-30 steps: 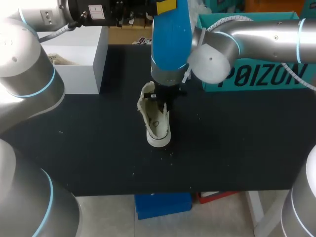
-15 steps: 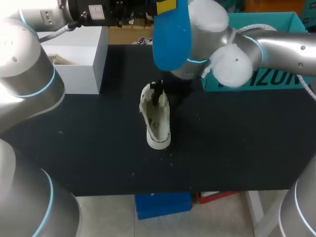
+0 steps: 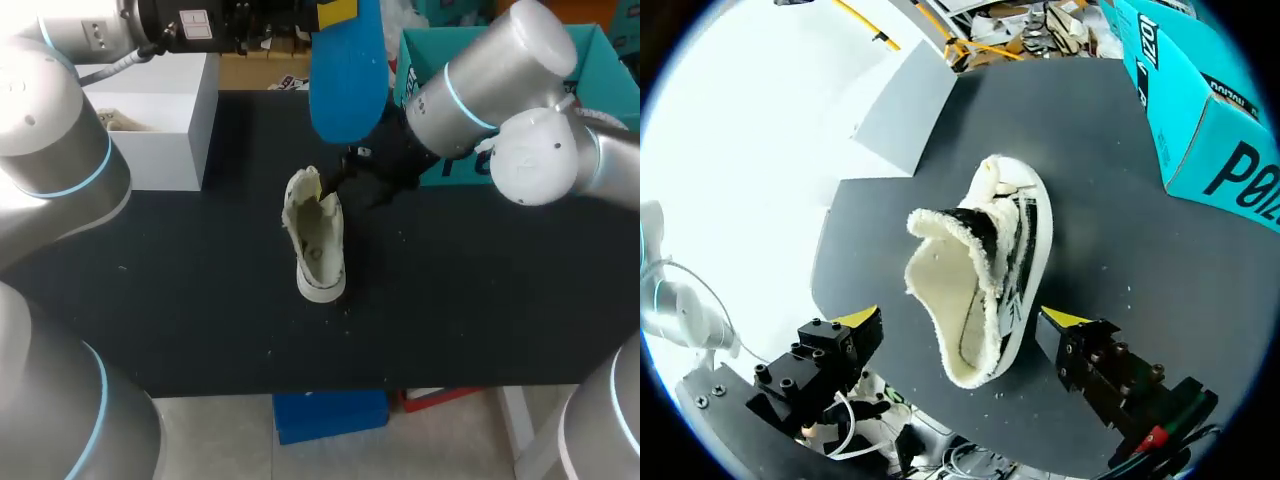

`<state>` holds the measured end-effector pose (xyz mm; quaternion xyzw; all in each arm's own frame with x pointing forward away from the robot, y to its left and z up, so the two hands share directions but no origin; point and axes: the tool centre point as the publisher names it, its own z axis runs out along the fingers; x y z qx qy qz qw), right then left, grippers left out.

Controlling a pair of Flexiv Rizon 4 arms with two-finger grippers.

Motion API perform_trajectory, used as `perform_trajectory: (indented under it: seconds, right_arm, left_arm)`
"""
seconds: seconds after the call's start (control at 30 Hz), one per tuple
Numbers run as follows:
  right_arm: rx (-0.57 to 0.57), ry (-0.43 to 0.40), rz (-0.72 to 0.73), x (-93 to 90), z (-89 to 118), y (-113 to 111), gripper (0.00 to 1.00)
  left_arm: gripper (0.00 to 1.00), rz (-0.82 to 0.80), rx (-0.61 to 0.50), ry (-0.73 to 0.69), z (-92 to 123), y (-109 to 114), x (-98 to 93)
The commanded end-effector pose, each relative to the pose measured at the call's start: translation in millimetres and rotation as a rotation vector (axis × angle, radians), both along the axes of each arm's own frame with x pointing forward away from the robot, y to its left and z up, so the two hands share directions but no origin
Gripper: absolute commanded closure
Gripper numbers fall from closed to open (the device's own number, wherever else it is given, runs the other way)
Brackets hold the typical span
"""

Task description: Take the shoe out of the shoebox, open the shoe tongue, remove and reinsert the insole, then place the shoe into the shoebox

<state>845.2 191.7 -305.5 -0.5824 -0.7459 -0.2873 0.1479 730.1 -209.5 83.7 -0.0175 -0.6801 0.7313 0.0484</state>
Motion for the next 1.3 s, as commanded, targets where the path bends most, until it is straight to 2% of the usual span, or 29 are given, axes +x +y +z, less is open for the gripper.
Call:
perform_trajectory:
  seconds: [0.03, 0.07, 0.13, 0.27, 0.43, 0.63, 0.7, 0.73, 0.77, 0.93, 1.03, 1.1, 1.3]
  right_arm:
    - [0.399, 0.016, 0.134, -2.3, -6.2, -4.1, 0.00]
    - [0.399, 0.016, 0.134, -2.3, -6.2, -4.1, 0.00]
    - [0.491, 0.064, 0.116, -6.2, -6.0, -10.5, 0.00]
    - [0.586, 0.115, 0.090, -9.9, -0.7, -20.7, 0.00]
    - [0.667, 0.139, 0.069, -8.0, 9.4, -31.7, 0.00]
    - [0.694, 0.139, 0.058, -8.4, 20.2, -39.8, 0.00]
    - [0.698, 0.140, 0.059, -8.8, 22.5, -40.6, 0.00]
    - [0.700, 0.139, 0.058, -8.8, 24.8, -41.2, 0.00]
    - [0.704, 0.136, 0.057, -8.3, 26.6, -41.5, 0.00]
    - [0.711, 0.133, 0.061, -7.1, 33.3, -40.0, 0.00]
    - [0.708, 0.139, 0.061, -6.0, 36.2, -39.8, 0.00]
    - [0.718, 0.135, 0.054, -4.8, 39.4, -40.4, 0.00]
    - [0.718, 0.135, 0.054, -4.8, 39.4, -40.4, 0.00]
  left_arm:
    - [1.00, 0.002, 0.002, 0.000, -0.1, -1.1, 0.0]
    - [1.00, 0.002, 0.002, 0.000, -0.1, -1.1, 0.0]
    - [1.00, 0.002, 0.002, 0.000, -0.1, -1.1, 0.0]
    - [1.00, 0.002, 0.002, 0.000, -0.1, -1.1, 0.0]
    - [1.00, 0.002, 0.002, 0.000, -0.1, -1.1, 0.0]
    - [1.00, 0.002, 0.002, 0.000, -0.1, -1.1, 0.0]
    - [1.00, 0.017, 0.016, -0.136, 1.1, -3.1, -1.5]
    - [1.00, 0.046, 0.080, -0.271, -0.8, -5.2, -3.1]
    - [1.00, 0.043, 0.084, -0.332, -3.5, -6.7, -4.1]
    - [1.00, 0.035, 0.131, -0.538, -24.7, -12.3, -12.8]
    - [1.00, 0.031, 0.138, -0.568, -41.1, -11.7, -19.7]
    - [1.00, 0.019, 0.098, -0.481, -59.0, -7.8, -20.3]
    - [1.00, 0.019, 0.098, -0.481, -59.0, -7.8, -20.3]
